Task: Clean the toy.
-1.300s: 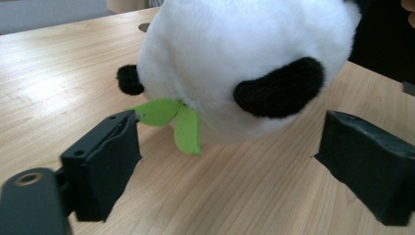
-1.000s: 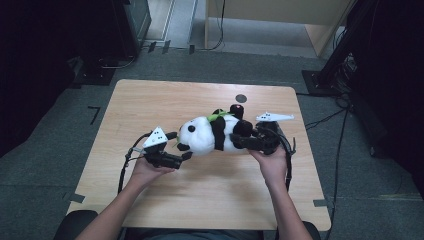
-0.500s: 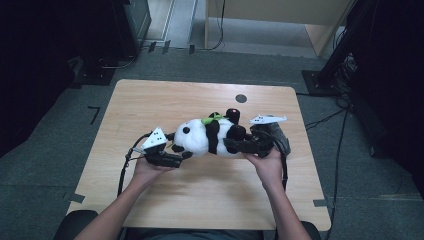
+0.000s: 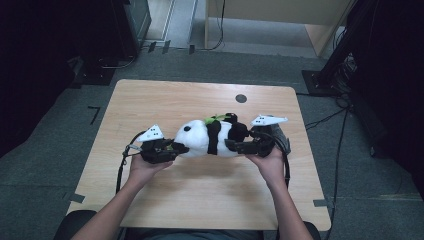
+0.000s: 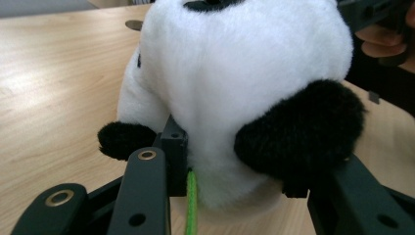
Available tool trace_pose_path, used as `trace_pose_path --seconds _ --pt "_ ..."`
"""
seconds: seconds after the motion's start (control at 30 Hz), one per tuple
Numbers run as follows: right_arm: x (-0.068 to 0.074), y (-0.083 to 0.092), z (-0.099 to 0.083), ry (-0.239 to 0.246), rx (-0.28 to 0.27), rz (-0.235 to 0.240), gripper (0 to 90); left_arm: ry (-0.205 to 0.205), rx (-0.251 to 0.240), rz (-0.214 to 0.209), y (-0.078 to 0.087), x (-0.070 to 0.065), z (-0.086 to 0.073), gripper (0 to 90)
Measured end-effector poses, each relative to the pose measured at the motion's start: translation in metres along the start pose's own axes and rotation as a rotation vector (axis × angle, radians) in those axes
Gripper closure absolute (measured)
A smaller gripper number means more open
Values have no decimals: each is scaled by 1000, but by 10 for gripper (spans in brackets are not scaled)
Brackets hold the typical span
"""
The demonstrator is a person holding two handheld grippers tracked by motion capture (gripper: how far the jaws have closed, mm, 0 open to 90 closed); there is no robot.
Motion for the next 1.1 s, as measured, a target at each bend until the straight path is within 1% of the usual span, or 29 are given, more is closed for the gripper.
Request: trace_pose_path --seconds 0.07,0.1,0.13,0.2,0.23,0.3,0.33,0.37,0.43,0.47,0.5,0.53,0.6,0.67,0.7,0.73,0.77,0.8,0.83,0.87,0.9,0.93,0.97,1.03,1.07,1.1 --pt "-1 1 -2 34 -18 -5 272 15 4 -2 4 3 2 574" --pt "-3 1 -3 43 -35 -2 264 16 1 -1 6 5 2 575" --pt "-4 1 -5 40 -63 4 255 20 -2 0 7 6 3 575" --pt "-8 2 -9 43 -80 33 253 31 -11 0 12 8 5 574" --pt "-10 2 -12 60 -88 51 247 36 -16 -2 14 9 6 573" --pt "-12 -1 -14 87 -97 44 195 43 -31 1 19 11 9 571" --pt "-11 -3 -16 103 -89 51 178 42 -37 4 20 12 10 569" --pt "-11 -6 -17 125 -78 61 153 48 -38 -1 22 13 11 566" --pt "-7 -13 -18 155 -57 85 99 73 -30 -31 23 14 13 561" --pt "-5 -15 -18 162 -50 91 67 86 -24 -48 23 14 14 560" --pt "-3 -18 -18 166 -46 86 44 92 -15 -60 22 12 15 559" --pt "-2 -21 -17 166 -37 76 43 96 -5 -65 21 11 16 557" --pt "-1 -26 -16 164 -37 33 44 119 7 -87 19 8 17 554" --pt "1 -30 -16 189 -38 -16 55 168 13 -112 17 8 18 550" --pt "3 -33 -16 217 -24 -51 56 171 15 -110 17 8 18 548" --pt "4 -35 -16 227 -16 -74 63 172 17 -106 15 6 18 546" --pt "5 -38 -15 235 -8 -108 79 173 23 -102 14 6 18 540" --pt "6 -41 -15 235 11 -145 113 184 31 -98 13 5 18 532" --pt "7 -42 -15 233 18 -174 148 180 30 -83 12 5 17 522" --pt "7 -43 -15 225 20 -178 209 175 28 -71 12 5 17 504" --pt "8 -42 -15 233 22 -185 266 171 32 -67 11 5 16 489" --pt "8 -41 -14 223 23 -187 307 161 29 -56 10 5 16 469" --pt "8 -39 -13 210 24 -182 344 153 25 -49 10 5 16 414" --pt "8 -35 -12 196 27 -173 382 119 6 -35 8 5 16 333" --pt "8 -33 -11 193 26 -175 399 95 -11 -30 7 6 15 278" --pt "7 -30 -10 185 23 -172 407 77 -31 -30 7 6 15 249"
Point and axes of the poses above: each handheld gripper's, and its own axes: y roughly backward along the jaws, z roughly out of its top, x roughly to its left, the point moved 2 cm from there along -y, roughly forward along the jaws, and after that the axes turned 9 degrees about x, right-handed, at the moved point
